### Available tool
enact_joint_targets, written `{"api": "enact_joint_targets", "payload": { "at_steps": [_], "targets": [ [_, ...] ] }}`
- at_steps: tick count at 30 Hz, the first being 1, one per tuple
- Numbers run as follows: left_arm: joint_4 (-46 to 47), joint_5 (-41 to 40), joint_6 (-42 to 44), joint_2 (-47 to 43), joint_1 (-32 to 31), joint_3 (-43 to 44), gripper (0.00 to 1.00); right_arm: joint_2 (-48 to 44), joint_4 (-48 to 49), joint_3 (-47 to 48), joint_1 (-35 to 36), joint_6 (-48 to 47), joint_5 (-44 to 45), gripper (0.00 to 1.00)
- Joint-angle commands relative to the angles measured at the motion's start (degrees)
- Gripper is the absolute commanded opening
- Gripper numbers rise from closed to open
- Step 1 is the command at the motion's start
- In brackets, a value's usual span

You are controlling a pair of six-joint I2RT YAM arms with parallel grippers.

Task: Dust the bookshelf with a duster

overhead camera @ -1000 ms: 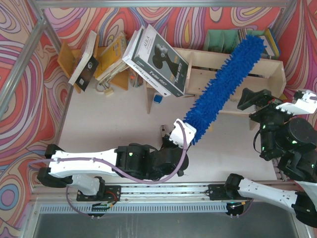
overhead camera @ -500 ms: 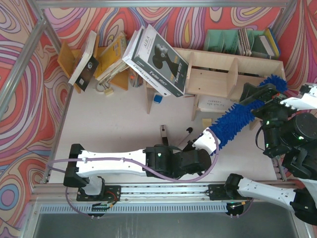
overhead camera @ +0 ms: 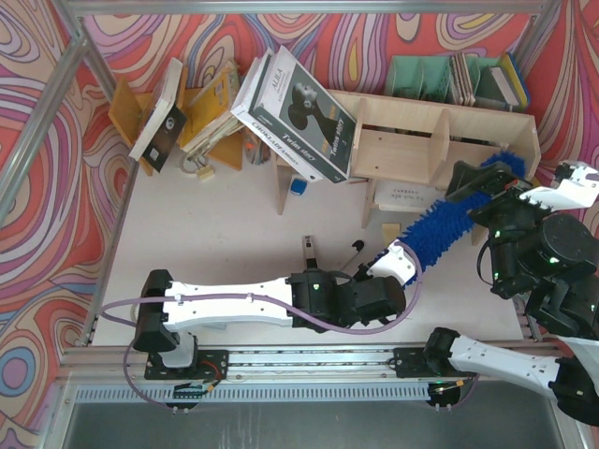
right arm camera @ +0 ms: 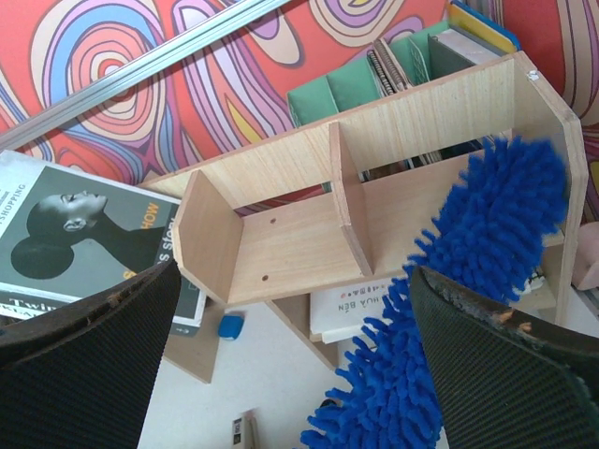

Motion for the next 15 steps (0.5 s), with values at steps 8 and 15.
{"api": "enact_joint_targets", "payload": {
  "at_steps": [8, 15],
  "targets": [
    [-2.56, -0.61, -4.15, -4.92, -0.08, -3.18, 0.00, -2.16, 1.18, -3.34, 0.01, 0.59, 2.39, 0.96],
    [-3.46, -1.70, -4.32, -1.23, -0.16, 3.71, 0.00, -2.51, 1.18, -4.11, 0.01, 1.55, 2.24, 0.96]
  ]
}}
